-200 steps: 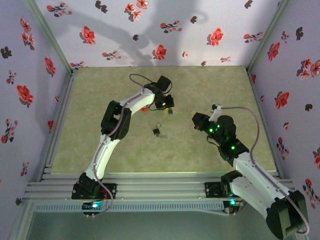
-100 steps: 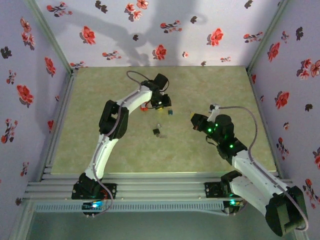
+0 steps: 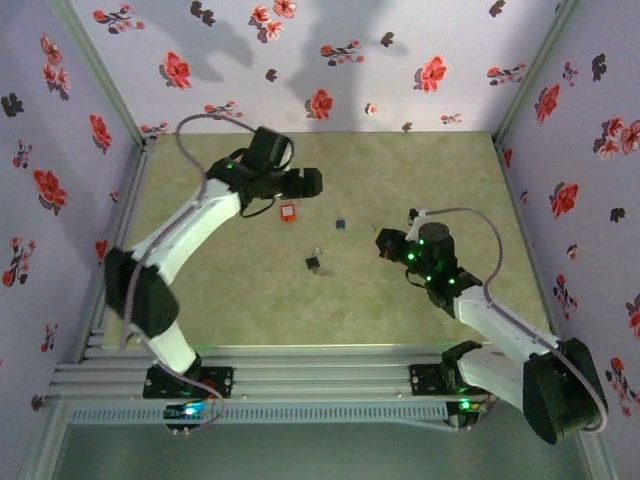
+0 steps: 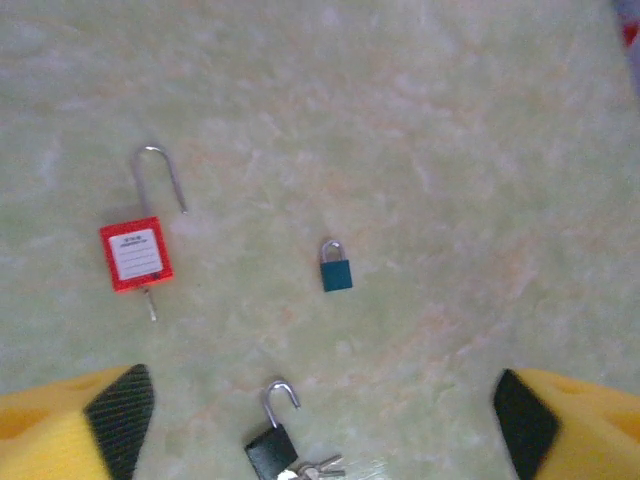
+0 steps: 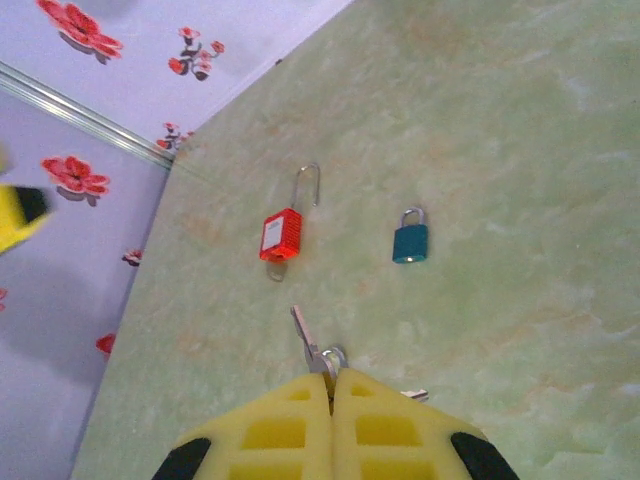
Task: Lock with the key
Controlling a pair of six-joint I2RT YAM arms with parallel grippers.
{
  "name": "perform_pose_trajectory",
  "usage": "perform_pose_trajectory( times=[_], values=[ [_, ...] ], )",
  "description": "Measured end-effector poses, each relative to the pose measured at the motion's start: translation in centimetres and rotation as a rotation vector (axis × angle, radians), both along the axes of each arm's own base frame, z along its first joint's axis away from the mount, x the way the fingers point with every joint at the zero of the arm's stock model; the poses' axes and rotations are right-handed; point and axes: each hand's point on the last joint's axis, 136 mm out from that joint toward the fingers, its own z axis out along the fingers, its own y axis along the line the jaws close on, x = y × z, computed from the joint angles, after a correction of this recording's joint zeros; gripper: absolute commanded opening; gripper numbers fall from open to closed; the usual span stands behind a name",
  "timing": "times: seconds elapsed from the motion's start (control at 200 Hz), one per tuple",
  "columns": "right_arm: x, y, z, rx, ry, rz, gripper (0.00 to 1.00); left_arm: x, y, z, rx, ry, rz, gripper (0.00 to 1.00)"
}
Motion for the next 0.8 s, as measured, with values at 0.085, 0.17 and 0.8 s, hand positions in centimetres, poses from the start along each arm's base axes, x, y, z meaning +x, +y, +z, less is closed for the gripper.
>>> perform_pose_trajectory(
  times=[0.085,0.17,0.8],
  values=[
    [0.6,0.6,-0.2,-0.018,0.015,0.012,0.0,-1.8,1.8,1.5,-0.018,-0.055,0.021,1.0],
    [1.3,1.6,-0.3,-0.042,0.031,0.026,0.0,-3.4,3.2,1.9,-0.027,-0.087,0.035,1.0],
    [6.0,4.8,-5.2,-0.153,0.199,0.026,0.0,-6.1,11.7,0.9,0.125,-0.377,0.226,1.0]
  ],
)
